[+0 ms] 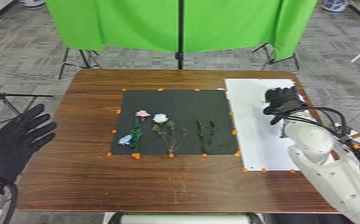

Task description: Arrange flowers

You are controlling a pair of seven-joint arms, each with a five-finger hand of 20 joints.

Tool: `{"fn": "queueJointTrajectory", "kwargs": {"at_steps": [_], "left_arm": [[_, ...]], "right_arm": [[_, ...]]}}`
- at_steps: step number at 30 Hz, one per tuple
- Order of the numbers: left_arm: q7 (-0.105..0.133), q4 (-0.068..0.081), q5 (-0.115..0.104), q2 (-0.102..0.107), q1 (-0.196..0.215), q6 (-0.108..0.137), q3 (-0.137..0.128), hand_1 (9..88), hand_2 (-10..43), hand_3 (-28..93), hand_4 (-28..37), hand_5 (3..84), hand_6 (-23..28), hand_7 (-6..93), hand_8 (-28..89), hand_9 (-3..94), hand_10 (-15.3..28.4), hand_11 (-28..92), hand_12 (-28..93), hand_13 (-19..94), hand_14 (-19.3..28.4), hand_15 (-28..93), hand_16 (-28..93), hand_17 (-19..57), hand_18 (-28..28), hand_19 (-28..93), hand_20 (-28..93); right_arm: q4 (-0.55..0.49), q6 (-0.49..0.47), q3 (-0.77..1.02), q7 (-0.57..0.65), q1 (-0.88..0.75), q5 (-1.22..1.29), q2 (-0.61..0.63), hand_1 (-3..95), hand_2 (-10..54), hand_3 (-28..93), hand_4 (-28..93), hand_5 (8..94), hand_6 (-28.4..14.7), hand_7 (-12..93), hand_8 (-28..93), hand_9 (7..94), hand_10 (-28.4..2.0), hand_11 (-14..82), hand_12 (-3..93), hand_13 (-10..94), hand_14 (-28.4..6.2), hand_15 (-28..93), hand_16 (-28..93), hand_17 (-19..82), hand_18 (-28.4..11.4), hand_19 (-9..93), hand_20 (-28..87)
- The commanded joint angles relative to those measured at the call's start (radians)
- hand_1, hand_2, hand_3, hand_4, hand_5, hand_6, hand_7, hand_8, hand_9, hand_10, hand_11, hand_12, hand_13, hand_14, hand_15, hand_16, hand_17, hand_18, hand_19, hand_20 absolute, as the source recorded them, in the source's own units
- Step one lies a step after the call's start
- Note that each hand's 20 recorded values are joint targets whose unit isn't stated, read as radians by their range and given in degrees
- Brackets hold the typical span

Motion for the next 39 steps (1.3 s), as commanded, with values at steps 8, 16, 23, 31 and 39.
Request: {"fn": "queueJointTrajectory", "kwargs": {"at_steps": [8, 16, 23, 31, 39], "left_arm": [[-0.006, 0.001, 0.004, -0.006, 0.006, 0.006, 0.004, 25.3, -2.3, 71, -28.3, 27.9, 2.9, 23.6, -13, 21.1, 10.7, 29, 11, 15, 12.9, 43, -5, -10.8, 19.2, 45, 5], [-0.005, 0.001, 0.002, -0.006, 0.007, 0.009, 0.003, 25.3, -2.2, 71, -28.3, 27.9, 3.0, 23.5, -13, 21.1, 10.7, 29, 11, 15, 13.0, 43, -5, -10.7, 19.1, 45, 5], [-0.008, 0.001, 0.003, -0.009, 0.006, 0.006, 0.004, 25.3, -2.2, 71, -28.3, 27.9, 2.9, 23.4, -13, 21.1, 10.7, 29, 11, 15, 12.9, 43, -5, -10.8, 19.1, 45, 5], [0.000, 0.000, -0.001, -0.005, 0.014, 0.009, 0.004, 25.3, -2.2, 71, -28.3, 27.9, 2.9, 23.5, -13, 21.1, 10.8, 29, 11, 15, 13.0, 43, -5, -10.8, 19.1, 45, 5], [-0.003, 0.002, 0.000, -0.003, 0.009, 0.005, 0.003, 25.3, -2.2, 71, -28.3, 27.9, 3.0, 23.4, -13, 21.1, 10.7, 29, 11, 15, 13.0, 44, -5, -10.7, 19.1, 45, 5]], "right_arm": [[0.079, 0.094, -0.072, 0.028, 0.089, -0.042, -0.050, 36.0, -9.5, 81, -28, 56.2, 3.1, 42, -26, 65.3, -4.2, 39.1, 33.0, 63, -3.9, 65, 23, 28, -16.0, 79, 39], [0.092, 0.084, -0.068, 0.020, 0.086, -0.046, -0.061, 47.8, -9.5, 81, -28, 70.5, 3.4, 49, -13, 84.5, -2.2, 25.7, 47.2, 74, -2.3, 61, 33, 31, -16.2, 80, 39], [0.092, 0.139, -0.068, 0.020, 0.077, -0.054, -0.049, 47.0, -9.5, 83, -28, 71.6, 3.0, 49, -12, 85.2, -2.3, 25.5, 49.0, 75, -2.3, 61, 35, 31, -16.3, 80, 39], [0.043, 0.121, -0.036, 0.002, 0.054, -0.025, -0.041, 33.4, -9.5, 86, -28, 56.1, 1.4, 50, -19, 65.9, -6.4, 43.7, 38.5, 64, -5.1, 70, 27, 28, -16.5, 80, 41], [0.035, -0.008, -0.013, 0.001, 0.052, -0.019, -0.053, 24.7, -9.5, 90, -28, 50.7, -0.1, 44, -26, 56.2, -9.4, 51.3, 26.1, 59, -6.5, 71, 25, 25, -17.3, 78, 41]]}}
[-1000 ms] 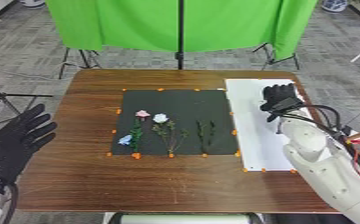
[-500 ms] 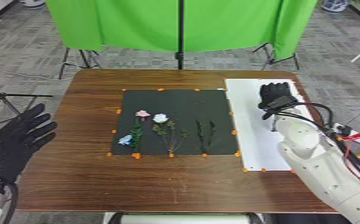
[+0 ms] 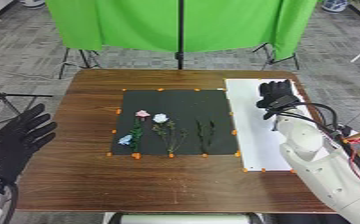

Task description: Arrange flowers

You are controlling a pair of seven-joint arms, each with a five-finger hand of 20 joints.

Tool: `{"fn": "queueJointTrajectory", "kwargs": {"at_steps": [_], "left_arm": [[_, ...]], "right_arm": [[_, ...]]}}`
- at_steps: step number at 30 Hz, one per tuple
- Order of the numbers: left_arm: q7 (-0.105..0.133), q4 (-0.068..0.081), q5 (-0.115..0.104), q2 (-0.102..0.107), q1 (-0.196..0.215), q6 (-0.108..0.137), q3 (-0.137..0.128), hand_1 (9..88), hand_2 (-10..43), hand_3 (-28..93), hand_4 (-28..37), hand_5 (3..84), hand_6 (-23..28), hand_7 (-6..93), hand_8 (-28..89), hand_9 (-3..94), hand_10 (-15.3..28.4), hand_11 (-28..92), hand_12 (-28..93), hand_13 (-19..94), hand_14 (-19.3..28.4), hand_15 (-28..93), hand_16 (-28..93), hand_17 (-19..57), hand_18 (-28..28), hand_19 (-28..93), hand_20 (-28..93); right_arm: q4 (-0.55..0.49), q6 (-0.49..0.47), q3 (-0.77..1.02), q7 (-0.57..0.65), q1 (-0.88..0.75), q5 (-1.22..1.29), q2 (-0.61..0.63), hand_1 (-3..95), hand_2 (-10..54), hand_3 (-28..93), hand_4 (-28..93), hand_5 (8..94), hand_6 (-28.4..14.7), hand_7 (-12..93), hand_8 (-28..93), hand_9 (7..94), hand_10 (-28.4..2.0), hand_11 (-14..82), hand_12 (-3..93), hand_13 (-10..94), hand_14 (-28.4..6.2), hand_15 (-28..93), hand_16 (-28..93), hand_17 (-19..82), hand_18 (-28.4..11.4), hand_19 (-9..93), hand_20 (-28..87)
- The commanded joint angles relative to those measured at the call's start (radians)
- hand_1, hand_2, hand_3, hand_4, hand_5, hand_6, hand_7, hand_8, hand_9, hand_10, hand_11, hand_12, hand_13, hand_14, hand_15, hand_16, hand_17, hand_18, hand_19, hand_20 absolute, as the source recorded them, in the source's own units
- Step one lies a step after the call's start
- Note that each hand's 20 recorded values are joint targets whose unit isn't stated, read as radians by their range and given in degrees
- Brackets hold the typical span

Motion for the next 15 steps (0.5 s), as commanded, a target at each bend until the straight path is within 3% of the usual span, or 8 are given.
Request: {"fn": "queueJointTrajectory", "kwargs": {"at_steps": [1, 10, 12, 15], "left_arm": [[-0.002, 0.002, 0.001, -0.003, 0.011, 0.005, 0.002, 25.3, -2.2, 71, -28.3, 27.9, 3.0, 23.4, -13, 21.1, 10.7, 29, 11, 15, 13.0, 44, -5, -10.7, 19.1, 45, 5], [-0.002, -0.003, 0.003, -0.008, 0.014, 0.004, -0.001, 25.3, -2.2, 71, -28.3, 27.9, 3.0, 23.4, -13, 21.1, 10.7, 29, 11, 15, 12.9, 44, -5, -10.8, 19.1, 45, 5], [-0.002, -0.005, 0.003, -0.011, 0.018, 0.007, -0.001, 25.3, -2.2, 71, -28.3, 27.9, 2.9, 23.5, -13, 21.1, 10.7, 29, 11, 15, 12.9, 44, -5, -10.8, 19.1, 45, 5], [-0.003, -0.003, 0.004, -0.011, 0.016, 0.006, -0.002, 25.3, -2.2, 71, -28.3, 27.8, 2.9, 23.4, -13, 21.1, 10.7, 29, 11, 15, 12.9, 44, -5, -10.8, 19.2, 45, 5]], "right_arm": [[-0.010, -0.131, 0.021, 0.001, 0.003, 0.002, -0.004, 24.3, -9.5, 90, -28, 50.4, -0.2, 44, -26, 55.8, -9.4, 50.9, 25.9, 58, -6.6, 71, 25, 25, -17.4, 78, 41], [0.028, -0.159, -0.004, -0.003, 0.032, -0.033, -0.005, 30.3, -9.5, 91, -28, 49.1, 0.2, 42, -25, 56.0, -7.9, 46.1, 25.0, 57, -5.9, 70, 23, 25, -17.1, 78, 41], [0.033, -0.144, -0.009, -0.001, 0.035, -0.029, -0.006, 35.8, -9.5, 87, -28, 51.6, 1.5, 44, -25, 62.1, -5.2, 37.2, 35.9, 61, -4.6, 68, 26, 26, -16.6, 78, 41], [0.040, -0.077, -0.013, -0.013, 0.028, -0.020, -0.002, 42.3, -9.5, 83, -28, 58.4, 1.8, 51, -16, 73.2, -2.9, 30.6, 44.4, 67, -2.5, 62, 33, 28, -16.4, 79, 41]]}}
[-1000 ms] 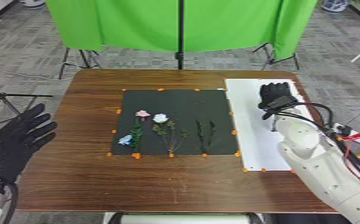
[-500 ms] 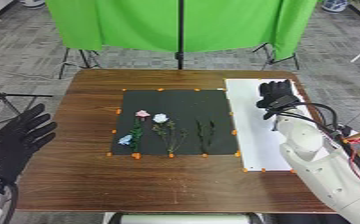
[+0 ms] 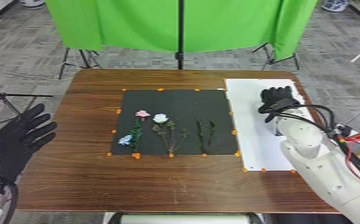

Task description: Arrange flowers

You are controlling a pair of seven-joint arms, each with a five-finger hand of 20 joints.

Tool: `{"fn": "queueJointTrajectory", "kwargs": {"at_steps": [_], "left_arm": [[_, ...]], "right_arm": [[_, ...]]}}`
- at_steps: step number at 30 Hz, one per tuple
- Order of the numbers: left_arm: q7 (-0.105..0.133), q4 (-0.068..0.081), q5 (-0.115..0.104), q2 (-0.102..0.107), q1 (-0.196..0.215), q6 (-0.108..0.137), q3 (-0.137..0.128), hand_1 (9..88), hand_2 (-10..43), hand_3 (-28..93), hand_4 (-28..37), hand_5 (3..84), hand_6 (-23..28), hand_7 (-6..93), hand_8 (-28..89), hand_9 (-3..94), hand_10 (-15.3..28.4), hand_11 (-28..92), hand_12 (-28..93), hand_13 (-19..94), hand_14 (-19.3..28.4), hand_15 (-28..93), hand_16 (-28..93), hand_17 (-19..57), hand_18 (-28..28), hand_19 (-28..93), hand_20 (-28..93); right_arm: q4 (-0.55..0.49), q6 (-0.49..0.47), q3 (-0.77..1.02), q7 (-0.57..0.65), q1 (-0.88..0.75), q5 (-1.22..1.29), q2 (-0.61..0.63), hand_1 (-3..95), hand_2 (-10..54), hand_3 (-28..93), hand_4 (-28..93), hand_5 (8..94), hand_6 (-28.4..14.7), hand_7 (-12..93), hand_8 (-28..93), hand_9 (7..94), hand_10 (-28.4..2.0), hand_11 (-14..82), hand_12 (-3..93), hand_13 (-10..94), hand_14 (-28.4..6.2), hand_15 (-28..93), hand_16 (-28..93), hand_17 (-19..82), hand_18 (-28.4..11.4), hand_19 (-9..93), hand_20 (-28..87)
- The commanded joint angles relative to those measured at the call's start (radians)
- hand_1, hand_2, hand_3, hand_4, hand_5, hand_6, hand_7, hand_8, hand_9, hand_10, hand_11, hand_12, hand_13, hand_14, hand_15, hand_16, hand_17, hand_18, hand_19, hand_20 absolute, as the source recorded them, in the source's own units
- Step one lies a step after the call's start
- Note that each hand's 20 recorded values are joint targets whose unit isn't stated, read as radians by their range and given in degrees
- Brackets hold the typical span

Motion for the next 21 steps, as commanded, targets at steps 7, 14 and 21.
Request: {"fn": "queueJointTrajectory", "kwargs": {"at_steps": [7, 14, 21], "left_arm": [[-0.005, -0.002, 0.004, -0.010, 0.010, 0.005, -0.002, 25.3, -2.2, 71, -28.3, 27.8, 2.9, 23.5, -13, 21.1, 10.8, 29, 11, 15, 12.9, 44, -5, -10.7, 19.1, 45, 5], [-0.011, -0.001, 0.005, -0.011, 0.009, 0.005, 0.000, 25.3, -2.2, 71, -28.3, 27.8, 2.9, 23.6, -13, 21.1, 10.7, 29, 11, 15, 12.9, 43, -5, -10.8, 19.1, 45, 5], [-0.013, 0.005, -0.002, 0.003, 0.000, 0.007, 0.012, 25.3, -2.2, 71, -28.3, 27.8, 2.9, 23.6, -13, 21.1, 10.8, 29, 11, 15, 12.9, 43, -5, -10.8, 19.2, 45, 5]], "right_arm": [[-0.009, 0.167, -0.008, -0.032, -0.004, 0.001, 0.005, 47.0, -9.5, 84, -28, 70.6, 3.0, 52, -13, 86.8, -1.1, 24.2, 48.7, 78, -1.7, 59, 35, 33, -16.8, 81, 40], [-0.148, 0.170, -0.035, -0.094, -0.013, 0.050, -0.045, 46.9, -9.5, 84, -28, 71.2, 2.6, 51, -12, 87.4, -1.6, 23.8, 49.8, 78, -1.8, 59, 35, 33, -16.8, 81, 40], [-0.206, 0.143, -0.133, -0.208, 0.030, 0.042, -0.191, 46.3, -9.5, 85, -28, 70.9, 2.7, 52, -12, 87.0, -1.7, 23.7, 50.3, 77, -1.8, 60, 36, 32, -16.6, 81, 41]]}}
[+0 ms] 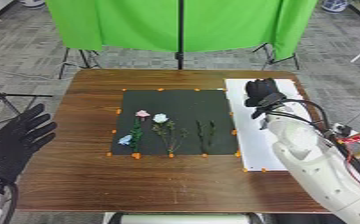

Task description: Arrange flowers

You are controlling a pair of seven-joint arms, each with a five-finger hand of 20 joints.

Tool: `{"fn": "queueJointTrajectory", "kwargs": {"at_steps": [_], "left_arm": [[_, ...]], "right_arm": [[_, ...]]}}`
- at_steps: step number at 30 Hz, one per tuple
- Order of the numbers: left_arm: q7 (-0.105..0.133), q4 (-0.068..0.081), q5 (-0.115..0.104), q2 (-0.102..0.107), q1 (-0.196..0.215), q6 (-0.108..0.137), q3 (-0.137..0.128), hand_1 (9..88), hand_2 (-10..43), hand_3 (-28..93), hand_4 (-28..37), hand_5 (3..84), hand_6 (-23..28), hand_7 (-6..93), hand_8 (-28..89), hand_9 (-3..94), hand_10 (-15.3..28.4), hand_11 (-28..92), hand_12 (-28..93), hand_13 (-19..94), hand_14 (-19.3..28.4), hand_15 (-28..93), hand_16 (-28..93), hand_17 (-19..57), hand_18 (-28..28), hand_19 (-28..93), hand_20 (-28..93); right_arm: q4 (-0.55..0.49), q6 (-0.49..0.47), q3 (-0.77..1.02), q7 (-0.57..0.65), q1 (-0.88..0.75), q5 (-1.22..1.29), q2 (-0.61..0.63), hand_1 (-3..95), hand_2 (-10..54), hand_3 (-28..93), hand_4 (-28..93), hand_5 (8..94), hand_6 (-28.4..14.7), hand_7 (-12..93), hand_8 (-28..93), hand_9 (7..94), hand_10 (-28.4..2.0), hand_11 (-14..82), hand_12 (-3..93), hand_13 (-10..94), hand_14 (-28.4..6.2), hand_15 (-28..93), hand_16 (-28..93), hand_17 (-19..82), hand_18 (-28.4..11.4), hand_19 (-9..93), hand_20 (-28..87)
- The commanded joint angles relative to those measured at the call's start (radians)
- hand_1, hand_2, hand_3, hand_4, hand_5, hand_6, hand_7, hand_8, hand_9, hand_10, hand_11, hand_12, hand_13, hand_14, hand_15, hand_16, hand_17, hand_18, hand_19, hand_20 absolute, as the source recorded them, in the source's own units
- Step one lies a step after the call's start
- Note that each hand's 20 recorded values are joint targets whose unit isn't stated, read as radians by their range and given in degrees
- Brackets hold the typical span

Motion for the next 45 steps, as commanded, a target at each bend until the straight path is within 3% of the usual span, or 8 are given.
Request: {"fn": "queueJointTrajectory", "kwargs": {"at_steps": [1, 11, 18, 35, 45], "left_arm": [[-0.013, 0.009, -0.001, 0.007, -0.005, 0.003, 0.014, 25.3, -2.2, 71, -28.3, 27.9, 2.9, 23.6, -13, 21.1, 10.8, 29, 11, 15, 12.9, 43, -5, -10.8, 19.1, 45, 5], [-0.013, 0.011, -0.007, 0.020, -0.008, 0.009, 0.022, 25.3, -2.1, 71, -28.3, 27.7, 2.9, 23.6, -13, 21.1, 10.7, 29, 11, 15, 12.9, 44, -5, -10.8, 19.1, 45, 5], [-0.014, 0.006, -0.001, 0.003, 0.002, 0.005, 0.012, 25.3, -2.1, 71, -28.3, 27.8, 2.9, 23.5, -13, 21.1, 10.7, 29, 11, 15, 12.9, 43, -5, -10.8, 19.1, 45, 5], [-0.028, 0.012, 0.004, -0.001, -0.014, -0.008, 0.016, 25.2, -2.2, 71, -28.3, 27.8, 2.9, 23.5, -13, 21.1, 10.8, 29, 11, 15, 12.9, 43, -5, -10.8, 19.1, 45, 5], [-0.020, 0.011, -0.002, 0.008, -0.008, 0.000, 0.014, 25.2, -2.2, 71, -28.3, 27.8, 2.9, 23.5, -13, 21.1, 10.7, 29, 11, 15, 13.0, 44, -5, -10.8, 19.1, 45, 5]], "right_arm": [[-0.062, -0.013, -0.125, -0.128, 0.061, -0.013, -0.199, 46.2, -9.5, 85, -28, 70.8, 2.7, 52, -12, 86.8, -1.7, 23.7, 50.4, 77, -1.8, 60, 36, 32, -16.6, 81, 40], [-0.020, -0.093, -0.216, -0.188, 0.094, -0.070, -0.264, 46.0, -9.5, 85, -28, 69.8, 2.8, 52, -12, 86.0, -1.9, 23.7, 50.2, 76, -1.7, 60, 36, 31, -16.4, 80, 41], [-0.014, -0.097, -0.211, -0.188, 0.078, -0.091, -0.257, 44.6, -9.5, 84, -28, 68.6, 2.6, 52, -12, 84.8, -2.2, 24.0, 50.1, 75, -2.2, 61, 34, 31, -16.4, 80, 41], [-0.011, -0.182, -0.178, -0.201, 0.075, -0.113, -0.265, 39.5, -9.5, 81, -28, 60.7, 2.5, 53, -15, 75.7, -2.5, 24.6, 47.5, 68, -2.5, 63, 33, 27, -16.3, 78, 42], [-0.038, -0.233, -0.138, -0.225, 0.064, -0.109, -0.266, 35.1, -9.5, 83, -28, 58.6, 3.1, 47, -14, 68.8, -3.7, 33.8, 40.7, 64, -3.4, 66, 28, 26, -16.6, 77, 44]]}}
